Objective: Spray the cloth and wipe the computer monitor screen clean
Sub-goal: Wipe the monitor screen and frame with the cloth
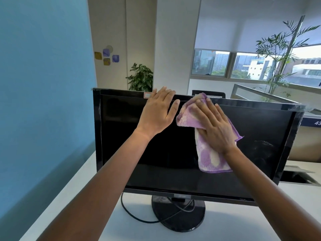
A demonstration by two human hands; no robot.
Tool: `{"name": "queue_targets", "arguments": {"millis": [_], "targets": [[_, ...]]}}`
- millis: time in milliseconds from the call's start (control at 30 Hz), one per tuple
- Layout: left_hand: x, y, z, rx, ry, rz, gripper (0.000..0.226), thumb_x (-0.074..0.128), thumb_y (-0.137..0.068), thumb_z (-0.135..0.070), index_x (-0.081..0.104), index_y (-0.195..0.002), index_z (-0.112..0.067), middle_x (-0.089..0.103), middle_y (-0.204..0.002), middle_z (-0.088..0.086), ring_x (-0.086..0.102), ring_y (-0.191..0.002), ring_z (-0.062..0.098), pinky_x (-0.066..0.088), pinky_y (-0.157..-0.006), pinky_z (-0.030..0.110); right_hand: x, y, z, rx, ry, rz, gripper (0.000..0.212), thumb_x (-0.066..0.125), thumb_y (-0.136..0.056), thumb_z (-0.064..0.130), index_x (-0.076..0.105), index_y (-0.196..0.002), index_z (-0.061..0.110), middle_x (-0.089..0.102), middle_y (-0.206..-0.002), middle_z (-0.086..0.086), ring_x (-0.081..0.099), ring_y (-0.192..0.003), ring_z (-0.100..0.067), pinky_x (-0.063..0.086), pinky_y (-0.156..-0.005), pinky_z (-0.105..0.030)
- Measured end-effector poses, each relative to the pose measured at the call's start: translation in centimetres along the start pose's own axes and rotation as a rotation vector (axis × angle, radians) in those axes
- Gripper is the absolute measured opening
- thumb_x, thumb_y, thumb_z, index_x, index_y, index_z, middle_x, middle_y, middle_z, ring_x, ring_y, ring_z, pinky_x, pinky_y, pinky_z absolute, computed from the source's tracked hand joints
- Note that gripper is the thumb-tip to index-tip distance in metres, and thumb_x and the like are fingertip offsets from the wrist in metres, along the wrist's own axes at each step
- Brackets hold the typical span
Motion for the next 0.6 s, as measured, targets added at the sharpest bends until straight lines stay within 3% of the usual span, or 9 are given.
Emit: {"name": "queue_targets", "arguments": {"millis": [167,267,367,467,600], "targets": [[0.1,0.5,0.1,-0.012,0.002,-0.062,0.052,0.024,-0.093,-0.032,0.044,-0.132,-0.005,0.048,-0.139,0.011,0.031,-0.138,0.022,0.011,-0.119,0.034,2.5,3.3,3.8,-0.014,0.021,0.036,0.058,0.039,-0.090,0.040,0.026,-0.142,0.019,0.027,-0.147,-0.004,0.005,-0.144,-0.017,0.005,-0.118,-0.037],[0.4,0.4,0.2,-0.033,0.004,-0.071,0.053,0.022,-0.092,-0.034,0.043,-0.133,-0.007,0.047,-0.140,0.010,0.031,-0.138,0.021,0.009,-0.119,0.033,4.4,6.7,6.7,-0.119,0.027,0.109,0.056,0.042,-0.087,0.038,0.034,-0.140,0.021,0.034,-0.145,-0.001,0.024,-0.138,-0.024,0.008,-0.117,-0.040],[0.5,0.5,0.2,-0.046,0.003,-0.097,0.051,0.024,-0.092,-0.033,0.044,-0.132,-0.007,0.048,-0.139,0.009,0.032,-0.137,0.021,0.009,-0.119,0.033,6.8,10.6,9.6,-0.273,0.059,0.260,0.056,0.041,-0.085,0.042,0.036,-0.138,0.027,0.048,-0.140,0.002,0.032,-0.132,-0.024,0.007,-0.116,-0.040],[0.6,0.6,0.1,-0.059,0.003,-0.108,0.050,0.024,-0.093,-0.033,0.043,-0.131,-0.008,0.048,-0.138,0.009,0.032,-0.137,0.021,0.008,-0.119,0.033,8.7,15.0,12.3,-0.536,0.147,0.404,0.056,0.042,-0.084,0.044,0.037,-0.138,0.030,0.047,-0.142,0.008,0.030,-0.133,-0.020,0.006,-0.115,-0.041],[0.4,0.6,-0.2,-0.070,0.002,-0.103,0.049,0.024,-0.093,-0.032,0.045,-0.128,-0.007,0.050,-0.133,0.010,0.036,-0.134,0.023,0.010,-0.118,0.034,9.1,16.0,12.7,-0.684,0.234,0.423,0.058,0.049,-0.083,0.047,0.040,-0.138,0.031,0.046,-0.143,0.011,0.037,-0.134,-0.016,0.006,-0.115,-0.041]]}}
Point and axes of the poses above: each hand's wrist, its own y-axis away from the middle knuckle, its own x-axis out of the palm, z = x × y, the point moved 8 cm from there along -y, towards the middle knuckle
